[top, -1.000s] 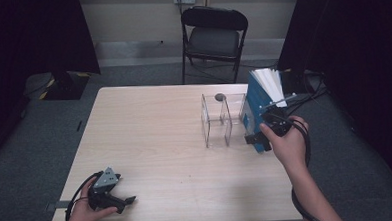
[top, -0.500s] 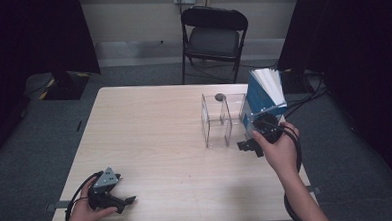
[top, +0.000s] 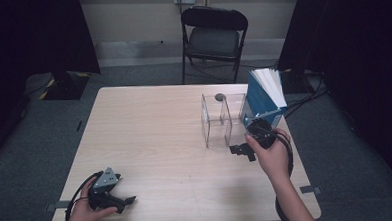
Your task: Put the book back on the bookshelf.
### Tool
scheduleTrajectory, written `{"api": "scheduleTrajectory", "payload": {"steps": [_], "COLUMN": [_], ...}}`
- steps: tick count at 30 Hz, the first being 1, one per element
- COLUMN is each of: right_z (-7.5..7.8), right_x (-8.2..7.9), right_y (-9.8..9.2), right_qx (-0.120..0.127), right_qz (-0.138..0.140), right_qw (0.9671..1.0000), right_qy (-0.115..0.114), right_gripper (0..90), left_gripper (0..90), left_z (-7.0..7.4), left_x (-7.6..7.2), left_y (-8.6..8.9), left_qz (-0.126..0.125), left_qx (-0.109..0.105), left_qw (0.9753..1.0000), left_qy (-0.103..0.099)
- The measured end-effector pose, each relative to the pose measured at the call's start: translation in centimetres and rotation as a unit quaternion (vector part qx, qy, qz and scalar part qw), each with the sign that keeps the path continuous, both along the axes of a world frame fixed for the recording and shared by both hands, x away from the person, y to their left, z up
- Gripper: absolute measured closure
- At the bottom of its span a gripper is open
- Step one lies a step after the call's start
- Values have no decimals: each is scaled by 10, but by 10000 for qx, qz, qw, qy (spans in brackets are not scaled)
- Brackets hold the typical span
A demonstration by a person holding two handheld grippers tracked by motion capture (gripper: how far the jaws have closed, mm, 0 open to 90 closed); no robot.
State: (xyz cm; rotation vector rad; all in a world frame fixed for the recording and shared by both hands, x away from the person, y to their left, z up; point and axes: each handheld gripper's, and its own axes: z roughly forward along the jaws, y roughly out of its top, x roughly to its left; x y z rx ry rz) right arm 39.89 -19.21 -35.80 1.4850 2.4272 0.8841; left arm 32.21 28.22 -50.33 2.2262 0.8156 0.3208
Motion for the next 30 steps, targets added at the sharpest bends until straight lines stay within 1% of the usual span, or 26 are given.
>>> {"api": "scheduleTrajectory", "payload": {"steps": [6, 14, 17, 27, 28, 30], "right_z": [-7, -15, -18, -32, -34, -37], "right_x": [-1, -3, -4, -6, -5, -5], "right_y": [4, 10, 13, 22, 22, 26], "right_qx": [110, 159, 262, 272, 300, 305], "right_qz": [22, 65, 106, 164, 216, 224], "right_qw": [9999, 9998, 9996, 9994, 9992, 9992], "right_qy": [57, 56, 80, 136, 118, 129], "right_gripper": [175, 176, 177, 181, 181, 181], "left_gripper": [0, 0, 0, 0, 0, 0], "left_z": [0, 0, 0, 0, 0, 0], "left_x": [0, 0, 0, 0, 0, 0], "left_y": [0, 0, 0, 0, 0, 0], "left_qz": [-1, 0, 1, 0, -1, 0], "left_qx": [1, -1, -22, -18, -17, -20], "left_qw": [10000, 10000, 10000, 10000, 10000, 10000], "left_qy": [0, 2, -8, -8, -8, -8]}}
